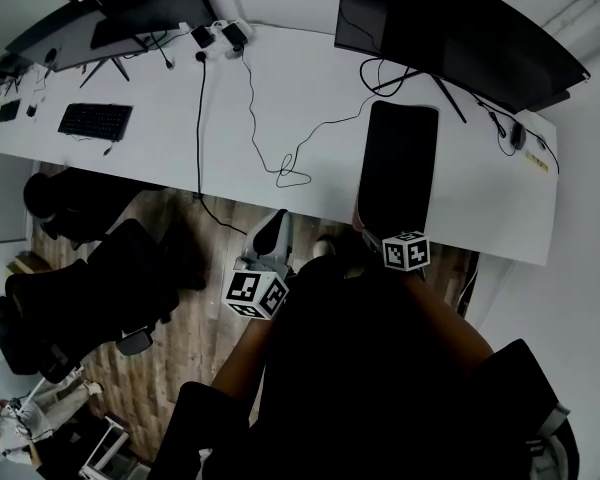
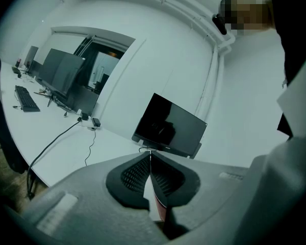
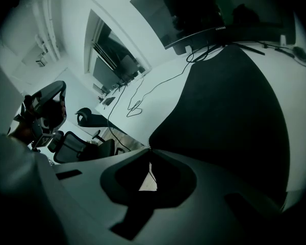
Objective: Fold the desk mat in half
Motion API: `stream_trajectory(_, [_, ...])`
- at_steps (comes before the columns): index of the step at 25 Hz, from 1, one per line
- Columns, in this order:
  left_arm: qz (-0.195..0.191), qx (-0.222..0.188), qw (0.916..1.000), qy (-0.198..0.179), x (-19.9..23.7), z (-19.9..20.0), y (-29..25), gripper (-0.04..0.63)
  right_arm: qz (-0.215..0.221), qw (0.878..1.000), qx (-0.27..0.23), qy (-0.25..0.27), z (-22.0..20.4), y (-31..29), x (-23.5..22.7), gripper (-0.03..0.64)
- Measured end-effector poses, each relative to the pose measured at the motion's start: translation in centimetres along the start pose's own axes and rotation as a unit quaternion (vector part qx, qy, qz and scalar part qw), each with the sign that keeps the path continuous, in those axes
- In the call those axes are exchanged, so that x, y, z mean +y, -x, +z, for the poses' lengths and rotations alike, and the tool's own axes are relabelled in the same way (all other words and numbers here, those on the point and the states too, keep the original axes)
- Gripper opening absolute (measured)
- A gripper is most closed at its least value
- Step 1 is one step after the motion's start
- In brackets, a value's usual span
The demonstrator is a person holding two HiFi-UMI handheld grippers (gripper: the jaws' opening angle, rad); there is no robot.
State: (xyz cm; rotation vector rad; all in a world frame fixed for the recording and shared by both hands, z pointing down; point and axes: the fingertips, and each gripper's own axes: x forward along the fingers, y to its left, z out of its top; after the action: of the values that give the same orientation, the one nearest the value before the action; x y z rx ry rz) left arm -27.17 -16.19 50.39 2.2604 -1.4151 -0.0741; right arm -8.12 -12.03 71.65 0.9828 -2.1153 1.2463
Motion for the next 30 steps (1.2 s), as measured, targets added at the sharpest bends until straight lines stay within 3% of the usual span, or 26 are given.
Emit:
stream_trajectory(10, [0.005,-0.006,0.9999,-0.009,-0.9,0.3,0.8,0.023,-0.005,1.000,0.007,0.012,-1.0,-1.1,-1.0,0.015])
stream_trajectory(20, [0.029,-0.019,0.9994,-0.010,-0.1,1.0,2.0,0.023,-0.010,0.998,0.044,0.046,-1.7,-2.6,-1.1,0.017])
stream_trajectory(23, [0.035,-0.019,0.9992,-0.009,-0.1,1.0,2.2,0.023,-0.002,0.998,0.040,0.049,-1.5,-2.9,-0.7,0.021])
stream_trajectory(26, [0.041,-0.018,0.9989,-0.011,-0.1,0.8,2.3,0.023,0.000,0.998,0.035,0.052,-1.5,-2.8,-0.6,0.074])
stream_trajectory(30, [0.042,-0.017,0.9989,-0.011,-0.1,0.5,2.4,0.023,-0.012,0.998,-0.002,0.060,-0.4,-1.8,-0.8,0.090])
